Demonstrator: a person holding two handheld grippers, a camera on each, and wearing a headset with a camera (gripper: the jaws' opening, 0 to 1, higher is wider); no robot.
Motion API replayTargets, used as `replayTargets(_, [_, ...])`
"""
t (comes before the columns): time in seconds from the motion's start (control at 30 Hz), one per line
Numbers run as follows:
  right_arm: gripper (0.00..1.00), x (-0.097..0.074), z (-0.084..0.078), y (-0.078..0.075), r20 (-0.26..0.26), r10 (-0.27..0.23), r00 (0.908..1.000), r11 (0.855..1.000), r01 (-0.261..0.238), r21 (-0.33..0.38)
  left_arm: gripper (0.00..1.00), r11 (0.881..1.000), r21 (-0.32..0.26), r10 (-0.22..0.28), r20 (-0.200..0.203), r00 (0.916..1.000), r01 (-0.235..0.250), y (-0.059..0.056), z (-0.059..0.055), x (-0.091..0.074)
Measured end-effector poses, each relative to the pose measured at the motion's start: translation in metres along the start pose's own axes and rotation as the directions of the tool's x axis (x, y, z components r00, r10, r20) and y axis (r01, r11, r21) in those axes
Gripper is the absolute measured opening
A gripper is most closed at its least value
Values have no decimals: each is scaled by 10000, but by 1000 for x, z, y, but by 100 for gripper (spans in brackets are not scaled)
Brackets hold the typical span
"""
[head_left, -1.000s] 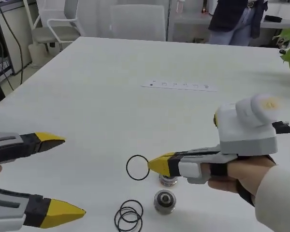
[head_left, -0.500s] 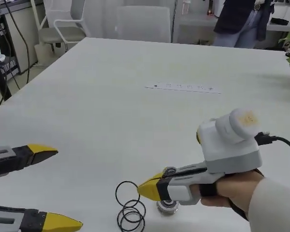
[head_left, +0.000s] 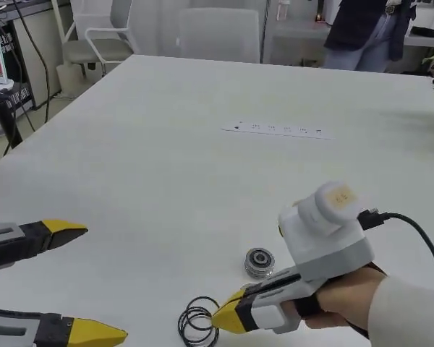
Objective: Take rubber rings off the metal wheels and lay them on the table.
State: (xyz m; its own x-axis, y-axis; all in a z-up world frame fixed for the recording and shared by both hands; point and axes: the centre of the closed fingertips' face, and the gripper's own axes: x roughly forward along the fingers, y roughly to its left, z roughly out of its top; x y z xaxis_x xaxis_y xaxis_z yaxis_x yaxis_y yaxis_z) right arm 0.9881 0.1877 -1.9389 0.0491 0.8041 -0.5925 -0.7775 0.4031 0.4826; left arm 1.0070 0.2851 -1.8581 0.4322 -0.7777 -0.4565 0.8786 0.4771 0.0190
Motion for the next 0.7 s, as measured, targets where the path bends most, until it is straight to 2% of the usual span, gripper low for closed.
replayTargets(0.33, [0, 0, -8, -8, -286, -396, 9988, 9992, 398, 74, 80, 10000, -53, -45, -69, 10000, 45, -2, -3, 1])
replayTargets(0.47, [0, 2, -11, -11, -466, -607, 9971, 9981, 600, -162, 80, 10000, -55, -79, -105, 9999, 79, -3, -4, 1])
replayTargets(0.7, [1, 3, -16, -11, -757, -702, 9947, 9968, 670, -447, 80, 9999, -66, -88, -152, 9998, 87, -3, -5, 1])
